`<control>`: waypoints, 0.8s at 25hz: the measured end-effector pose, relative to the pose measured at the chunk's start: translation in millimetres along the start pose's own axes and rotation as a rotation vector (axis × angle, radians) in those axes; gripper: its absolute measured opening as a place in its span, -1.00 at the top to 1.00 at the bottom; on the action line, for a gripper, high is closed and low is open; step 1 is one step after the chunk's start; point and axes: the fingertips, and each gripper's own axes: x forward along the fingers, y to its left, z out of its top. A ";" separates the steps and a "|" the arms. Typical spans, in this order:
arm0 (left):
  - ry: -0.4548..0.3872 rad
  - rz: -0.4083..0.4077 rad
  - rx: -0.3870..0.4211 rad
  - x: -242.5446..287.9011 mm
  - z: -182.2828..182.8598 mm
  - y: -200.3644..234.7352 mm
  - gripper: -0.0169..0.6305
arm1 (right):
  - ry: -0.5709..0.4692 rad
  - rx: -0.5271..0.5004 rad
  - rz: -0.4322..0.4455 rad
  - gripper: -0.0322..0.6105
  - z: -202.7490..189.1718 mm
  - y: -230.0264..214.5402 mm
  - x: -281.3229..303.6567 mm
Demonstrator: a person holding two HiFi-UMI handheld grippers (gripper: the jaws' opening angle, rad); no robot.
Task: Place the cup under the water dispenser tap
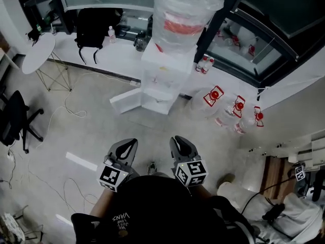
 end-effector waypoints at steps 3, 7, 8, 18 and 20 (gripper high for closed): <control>0.010 -0.005 -0.005 2.2 -0.1 15.2 0.89 | -0.005 0.017 0.000 0.75 5.6 2.0 17.6; 0.004 -0.017 -0.009 22.4 8.2 44.7 0.89 | -0.003 0.016 -0.026 0.75 19.7 -6.1 48.1; 0.001 -0.028 -0.007 28.3 11.8 52.6 0.89 | -0.004 0.017 -0.036 0.75 24.5 -7.9 56.6; -0.003 -0.159 0.023 22.9 34.7 148.7 0.89 | -0.051 0.054 -0.156 0.75 60.3 37.5 128.4; -0.006 -0.185 0.027 11.2 36.3 165.2 0.89 | -0.066 0.062 -0.183 0.75 62.0 52.2 138.5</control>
